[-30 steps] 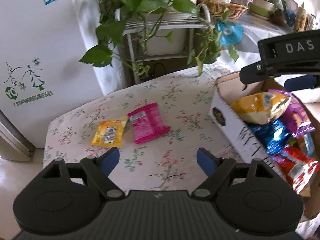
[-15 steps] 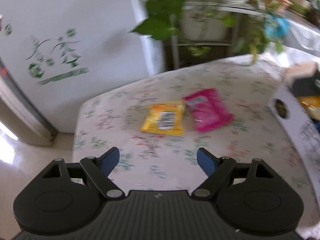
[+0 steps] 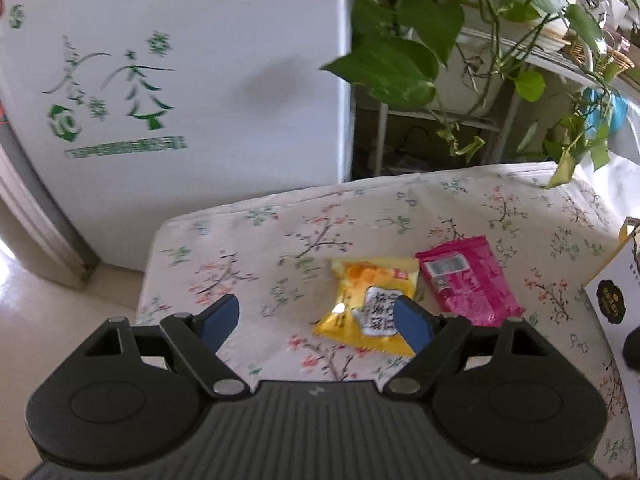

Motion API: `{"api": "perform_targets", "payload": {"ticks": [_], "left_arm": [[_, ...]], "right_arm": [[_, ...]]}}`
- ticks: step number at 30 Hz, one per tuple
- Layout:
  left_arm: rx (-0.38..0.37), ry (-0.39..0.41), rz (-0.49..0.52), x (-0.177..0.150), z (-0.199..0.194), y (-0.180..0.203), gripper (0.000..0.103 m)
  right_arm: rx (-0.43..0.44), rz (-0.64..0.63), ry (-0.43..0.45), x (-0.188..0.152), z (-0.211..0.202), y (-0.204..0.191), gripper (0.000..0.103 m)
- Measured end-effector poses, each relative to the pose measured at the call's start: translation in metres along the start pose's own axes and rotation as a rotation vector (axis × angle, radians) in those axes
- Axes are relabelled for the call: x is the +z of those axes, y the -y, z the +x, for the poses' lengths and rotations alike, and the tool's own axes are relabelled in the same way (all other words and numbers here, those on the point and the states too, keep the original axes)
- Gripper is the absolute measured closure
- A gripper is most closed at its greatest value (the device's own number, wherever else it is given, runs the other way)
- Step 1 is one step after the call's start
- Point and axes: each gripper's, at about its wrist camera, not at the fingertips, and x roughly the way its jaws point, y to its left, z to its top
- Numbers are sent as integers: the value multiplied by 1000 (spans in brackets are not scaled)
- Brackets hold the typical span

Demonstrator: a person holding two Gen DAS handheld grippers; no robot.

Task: Organize snacks
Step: 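Move both tools back over the small yellow and pink packs, then grasp small yellow waffle pack with left tool while right tool grasps pink pack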

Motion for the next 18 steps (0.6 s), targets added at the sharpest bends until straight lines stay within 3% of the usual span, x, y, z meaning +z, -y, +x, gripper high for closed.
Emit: {"api": "perform_targets", "payload": {"ticks": [13, 18], "left_arm": [[-75, 4, 37, -7, 37, 14, 19], [-102, -22, 55, -11, 41, 15, 44]], "right_arm": [[-26, -22, -25, -4, 12, -4, 15], [-34, -26, -43, -6, 19, -5, 17]]}}
